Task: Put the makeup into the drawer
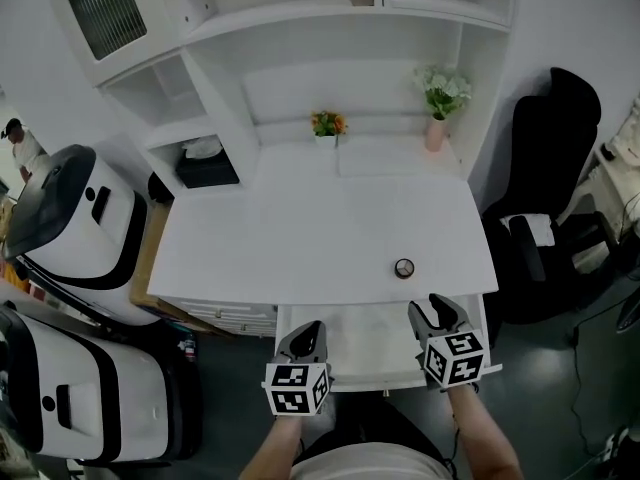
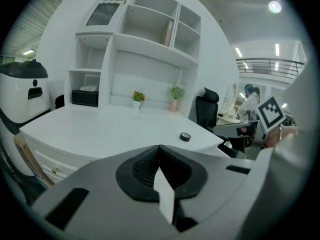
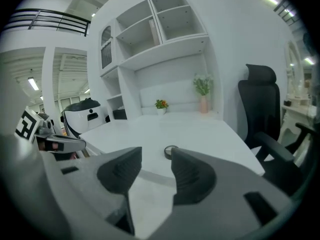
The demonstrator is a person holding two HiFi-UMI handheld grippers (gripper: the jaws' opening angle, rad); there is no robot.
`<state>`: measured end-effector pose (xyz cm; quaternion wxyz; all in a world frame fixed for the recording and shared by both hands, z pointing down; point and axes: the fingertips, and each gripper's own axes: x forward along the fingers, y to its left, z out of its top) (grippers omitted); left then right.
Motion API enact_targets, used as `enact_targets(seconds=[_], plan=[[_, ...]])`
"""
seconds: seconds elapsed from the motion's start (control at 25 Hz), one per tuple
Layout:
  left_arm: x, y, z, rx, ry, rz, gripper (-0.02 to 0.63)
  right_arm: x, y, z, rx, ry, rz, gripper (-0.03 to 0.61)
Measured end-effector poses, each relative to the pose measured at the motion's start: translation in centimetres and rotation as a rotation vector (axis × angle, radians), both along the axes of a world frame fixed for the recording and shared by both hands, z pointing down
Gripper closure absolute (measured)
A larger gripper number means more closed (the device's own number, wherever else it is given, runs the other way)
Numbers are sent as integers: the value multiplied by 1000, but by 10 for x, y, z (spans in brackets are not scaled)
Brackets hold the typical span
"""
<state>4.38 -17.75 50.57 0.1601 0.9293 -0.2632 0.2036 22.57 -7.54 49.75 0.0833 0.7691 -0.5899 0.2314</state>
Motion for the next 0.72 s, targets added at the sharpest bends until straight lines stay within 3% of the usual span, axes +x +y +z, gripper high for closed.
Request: enact_targets(seconds=[0.2,0.72], plan=[[4,-16,1,-3,-11,-55,614,22,-23,13,-43,3,-44,410],[2,-38,5,-17,-46,-185,614,47,-72,54,-161,10,-166,318]])
